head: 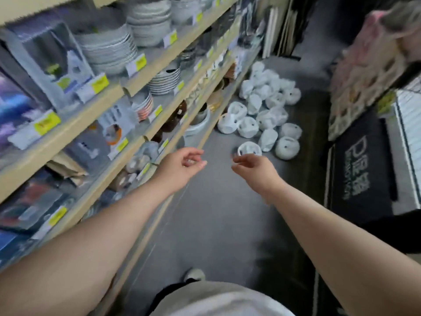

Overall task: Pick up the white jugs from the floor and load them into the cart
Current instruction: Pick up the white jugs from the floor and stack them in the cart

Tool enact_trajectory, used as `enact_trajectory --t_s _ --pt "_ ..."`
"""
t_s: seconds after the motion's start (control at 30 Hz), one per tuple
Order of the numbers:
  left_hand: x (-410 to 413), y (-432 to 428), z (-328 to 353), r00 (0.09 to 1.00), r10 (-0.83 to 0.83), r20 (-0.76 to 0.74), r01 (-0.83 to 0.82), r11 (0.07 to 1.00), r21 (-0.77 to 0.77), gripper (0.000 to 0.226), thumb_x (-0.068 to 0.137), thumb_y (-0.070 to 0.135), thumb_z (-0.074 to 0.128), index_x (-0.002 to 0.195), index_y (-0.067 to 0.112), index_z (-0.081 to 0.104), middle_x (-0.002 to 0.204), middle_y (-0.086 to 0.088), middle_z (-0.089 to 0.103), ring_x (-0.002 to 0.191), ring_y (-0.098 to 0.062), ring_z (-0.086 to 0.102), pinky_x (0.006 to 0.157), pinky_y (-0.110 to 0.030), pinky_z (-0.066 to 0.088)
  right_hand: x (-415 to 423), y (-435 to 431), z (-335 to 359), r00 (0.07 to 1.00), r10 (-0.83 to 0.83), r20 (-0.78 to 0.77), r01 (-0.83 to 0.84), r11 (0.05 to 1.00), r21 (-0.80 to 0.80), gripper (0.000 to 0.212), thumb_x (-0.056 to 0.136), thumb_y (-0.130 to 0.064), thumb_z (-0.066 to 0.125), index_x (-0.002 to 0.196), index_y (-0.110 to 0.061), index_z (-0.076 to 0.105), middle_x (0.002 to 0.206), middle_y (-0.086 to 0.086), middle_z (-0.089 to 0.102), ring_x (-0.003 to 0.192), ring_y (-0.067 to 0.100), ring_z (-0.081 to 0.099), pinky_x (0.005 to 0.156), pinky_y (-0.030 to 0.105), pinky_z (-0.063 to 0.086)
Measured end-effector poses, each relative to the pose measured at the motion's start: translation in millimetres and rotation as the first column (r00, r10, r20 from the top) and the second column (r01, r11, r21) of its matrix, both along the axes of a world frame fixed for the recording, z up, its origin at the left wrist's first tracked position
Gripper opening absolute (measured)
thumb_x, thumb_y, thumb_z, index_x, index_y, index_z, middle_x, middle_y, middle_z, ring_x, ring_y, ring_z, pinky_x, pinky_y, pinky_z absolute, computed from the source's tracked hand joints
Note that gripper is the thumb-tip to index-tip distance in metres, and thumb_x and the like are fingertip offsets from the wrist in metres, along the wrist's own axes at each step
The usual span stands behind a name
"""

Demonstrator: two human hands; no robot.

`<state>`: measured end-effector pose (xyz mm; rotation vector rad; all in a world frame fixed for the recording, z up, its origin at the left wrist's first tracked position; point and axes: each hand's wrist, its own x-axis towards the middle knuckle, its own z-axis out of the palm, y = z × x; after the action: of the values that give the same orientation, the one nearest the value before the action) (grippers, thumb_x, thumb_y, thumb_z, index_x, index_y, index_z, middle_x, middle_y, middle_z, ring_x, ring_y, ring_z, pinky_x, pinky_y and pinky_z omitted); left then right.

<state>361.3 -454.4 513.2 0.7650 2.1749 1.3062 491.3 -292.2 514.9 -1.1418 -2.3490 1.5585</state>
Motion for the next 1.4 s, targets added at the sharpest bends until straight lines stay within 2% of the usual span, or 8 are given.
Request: enact_trajectory --t_s 0.13,0.27,0.4,0.67,0.83,1.03,1.2,1.4 --pt "-29.4 85.7 -0.3 0.995 -0.099 0.008 0.099 0.995 -0.029 0.026 0.088 0.014 0.069 0.114 0.016 0.064 0.093 0.007 0.06 0.072 -0.003 0.051 0.064 -0.003 0.042 -7.5 74.8 -12.3 0.989 -0.149 0.02 0.149 0.989 -0.002 0.023 0.088 -0.024 0.068 0.109 -0.015 0.069 0.088 -0.003 0.064 0.058 0.006 0.051 0.052 0.015 0.041" --pt "-50.6 171.9 -14.0 0.987 -0.163 0.012 0.164 0.984 -0.068 0.027 0.087 0.016 0.07 0.114 0.015 0.066 0.093 0.007 0.063 0.073 -0.004 0.053 0.066 0.0 0.041 -19.8 158.8 -29.3 0.971 -0.235 0.05 0.236 0.972 -0.013 0.023 0.088 -0.027 0.068 0.108 -0.016 0.069 0.092 -0.003 0.067 0.068 0.008 0.057 0.063 0.023 0.046" --pt "-69.4 267.1 -31.3 0.988 -0.152 0.025 0.154 0.984 -0.087 0.028 0.087 0.018 0.07 0.115 0.015 0.065 0.093 0.01 0.062 0.074 -0.001 0.055 0.066 0.001 0.04 -37.4 253.5 -49.4 0.971 -0.228 0.075 0.231 0.972 -0.03 0.027 0.088 -0.027 0.067 0.112 -0.016 0.069 0.103 0.0 0.069 0.08 0.012 0.061 0.072 0.027 0.05" --pt "-107.6 427.3 -50.9 0.988 -0.109 0.11 0.123 0.984 -0.131 0.03 0.088 0.023 0.069 0.117 0.021 0.064 0.095 0.013 0.063 0.075 0.0 0.055 0.063 0.001 0.04 -79.5 427.2 -59.5 0.967 -0.217 0.135 0.227 0.972 -0.06 0.029 0.09 -0.027 0.065 0.116 -0.015 0.067 0.107 0.002 0.069 0.081 0.014 0.063 0.064 0.024 0.049" --pt "-154.6 504.7 -73.8 0.981 -0.119 0.152 0.147 0.971 -0.186 0.031 0.086 0.027 0.072 0.115 0.029 0.063 0.099 0.015 0.064 0.077 -0.001 0.056 0.065 -0.003 0.041 -127.4 510.0 -81.9 0.961 -0.202 0.189 0.222 0.971 -0.091 0.031 0.09 -0.027 0.064 0.119 -0.015 0.065 0.11 0.001 0.067 0.097 0.019 0.064 0.082 0.032 0.052" --pt "-228.2 612.7 -124.2 0.943 -0.245 0.225 0.297 0.925 -0.238 0.036 0.085 0.027 0.073 0.118 0.032 0.059 0.109 0.011 0.062 0.083 -0.002 0.057 0.076 -0.015 0.047 -192.4 602.3 -137.9 0.922 -0.311 0.229 0.341 0.934 -0.103 0.03 0.09 -0.022 0.064 0.119 -0.014 0.064 0.115 0.004 0.063 0.093 0.017 0.06 0.078 0.028 0.049" --pt "-267.7 691.0 -173.1 0.927 -0.269 0.263 0.34 0.898 -0.28 0.039 0.082 0.031 0.075 0.117 0.036 0.058 0.111 0.012 0.062 0.087 -0.003 0.059 0.076 -0.022 0.044 -224.2 663.2 -190.8 0.891 -0.338 0.303 0.397 0.904 -0.159 0.032 0.092 -0.023 0.062 0.122 -0.013 0.061 0.114 0.003 0.061 0.094 0.017 0.059 0.077 0.027 0.045" --pt "-281.5 761.0 -296.3 0.926 -0.23 0.299 0.324 0.891 -0.318 0.043 0.081 0.028 0.077 0.118 0.036 0.057 0.11 0.012 0.062 0.083 -0.004 0.059 0.08 -0.023 0.049 -244.8 736.3 -316.7 0.875 -0.298 0.382 0.38 0.911 -0.16 0.032 0.092 -0.025 0.062 0.123 -0.016 0.061 0.108 -0.002 0.059 0.084 0.012 0.058 0.085 0.033 0.051"
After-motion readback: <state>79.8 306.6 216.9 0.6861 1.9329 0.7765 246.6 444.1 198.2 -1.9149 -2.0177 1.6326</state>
